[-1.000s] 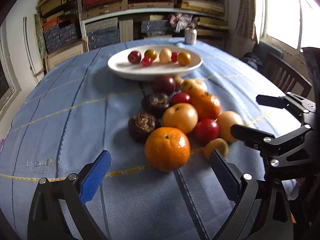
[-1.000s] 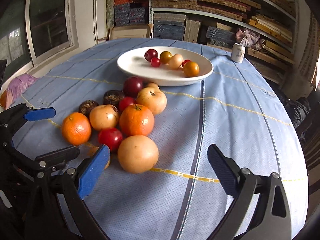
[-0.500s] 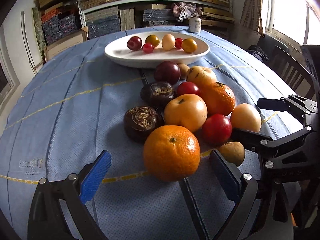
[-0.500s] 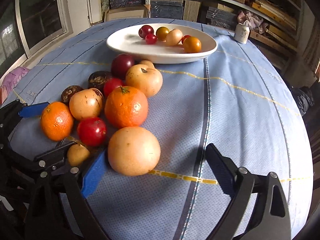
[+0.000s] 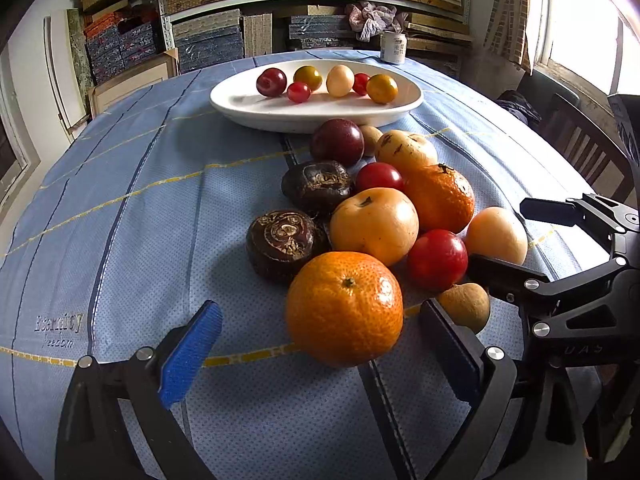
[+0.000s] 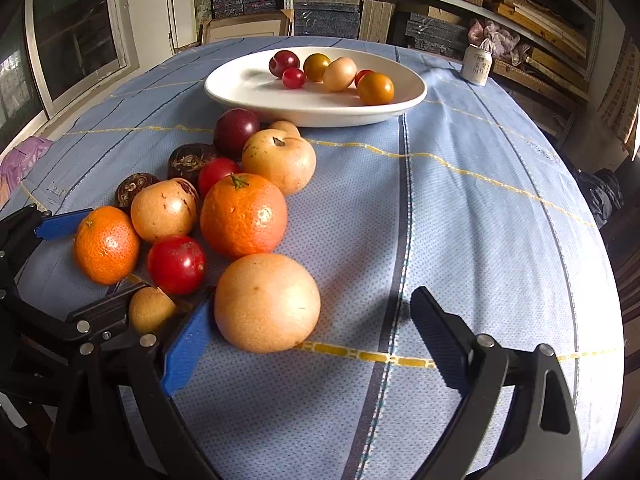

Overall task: Organize fruits
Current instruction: 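Withdraw both open tools from the plate back to the fruit pile, then grasp a pale grapefruit with the right tool while the left tool grasps a mandarin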

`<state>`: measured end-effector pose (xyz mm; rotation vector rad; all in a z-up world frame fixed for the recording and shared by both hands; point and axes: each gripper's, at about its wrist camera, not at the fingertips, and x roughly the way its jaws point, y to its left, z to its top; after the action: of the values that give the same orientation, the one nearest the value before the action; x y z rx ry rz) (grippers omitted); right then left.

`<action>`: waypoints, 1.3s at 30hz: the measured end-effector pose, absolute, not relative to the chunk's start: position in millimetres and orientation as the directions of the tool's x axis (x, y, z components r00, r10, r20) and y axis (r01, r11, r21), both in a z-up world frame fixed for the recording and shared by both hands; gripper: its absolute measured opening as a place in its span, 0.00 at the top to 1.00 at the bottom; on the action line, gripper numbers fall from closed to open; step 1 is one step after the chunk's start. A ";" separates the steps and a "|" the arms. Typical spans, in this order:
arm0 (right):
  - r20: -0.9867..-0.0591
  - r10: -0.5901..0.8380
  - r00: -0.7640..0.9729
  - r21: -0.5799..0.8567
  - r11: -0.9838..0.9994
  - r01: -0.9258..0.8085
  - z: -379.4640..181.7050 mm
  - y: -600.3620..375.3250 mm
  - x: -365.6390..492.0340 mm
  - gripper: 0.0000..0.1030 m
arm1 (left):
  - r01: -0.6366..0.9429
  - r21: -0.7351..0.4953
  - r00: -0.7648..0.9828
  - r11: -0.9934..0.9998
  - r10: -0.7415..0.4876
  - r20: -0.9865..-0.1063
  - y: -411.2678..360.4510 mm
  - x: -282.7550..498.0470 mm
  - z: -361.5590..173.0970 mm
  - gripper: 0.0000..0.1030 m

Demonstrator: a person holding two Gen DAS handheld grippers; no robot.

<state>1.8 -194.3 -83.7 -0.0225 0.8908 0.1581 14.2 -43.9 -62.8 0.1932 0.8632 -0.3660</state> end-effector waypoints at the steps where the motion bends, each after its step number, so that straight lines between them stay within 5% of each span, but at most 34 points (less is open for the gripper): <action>1: -0.776 0.128 0.618 0.047 0.988 -0.147 -83.7 -194.4 1.8 0.11 | 0.389 0.018 0.593 0.921 -0.236 -0.770 -43.9 14.0 -62.5 0.03; 11: -0.770 0.156 0.619 0.062 0.984 -0.170 -83.3 -193.5 0.9 0.18 | 0.378 -0.017 0.595 0.926 -0.257 -0.761 -44.0 18.1 -62.4 0.03; 16: -0.786 0.125 0.605 0.064 0.991 -0.121 -86.6 -198.7 4.8 0.04 | 0.373 -0.016 0.602 0.928 -0.255 -0.756 -44.0 15.9 -63.0 0.03; 25: -0.786 0.122 0.606 0.068 0.991 -0.111 -87.4 -201.2 5.0 0.04 | 0.358 -0.009 0.613 0.934 -0.243 -0.752 -44.2 13.6 -63.5 0.03; 27: -0.780 0.124 0.614 0.069 0.991 -0.114 -86.9 -200.6 2.6 0.16 | 0.356 -0.011 0.617 0.934 -0.244 -0.749 -45.0 13.4 -63.0 0.10; 28: -0.763 0.151 0.628 0.074 0.986 -0.148 -84.6 -197.2 -1.5 0.35 | 0.365 -0.006 0.622 0.931 -0.249 -0.743 -46.5 12.7 -62.0 0.19; 29: -0.750 0.177 0.637 0.072 0.980 -0.187 -82.5 -192.7 -6.4 0.45 | 0.367 0.013 0.638 0.930 -0.241 -0.732 -49.2 10.7 -60.5 0.43; 30: -0.743 0.185 0.644 0.051 0.974 -0.220 -81.7 -186.2 -10.0 0.55 | 0.379 0.019 0.642 0.925 -0.248 -0.726 -51.4 9.4 -59.7 0.53; 39: -0.713 0.145 0.686 -0.028 0.972 -0.233 -80.5 -171.8 -21.8 0.55 | 0.423 0.034 0.641 0.905 -0.273 -0.717 -63.1 3.1 -61.7 0.54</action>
<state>-21.8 -171.8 -80.5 -0.1194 0.7866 0.2120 3.1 -63.1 -61.7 0.2068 0.7795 -0.3998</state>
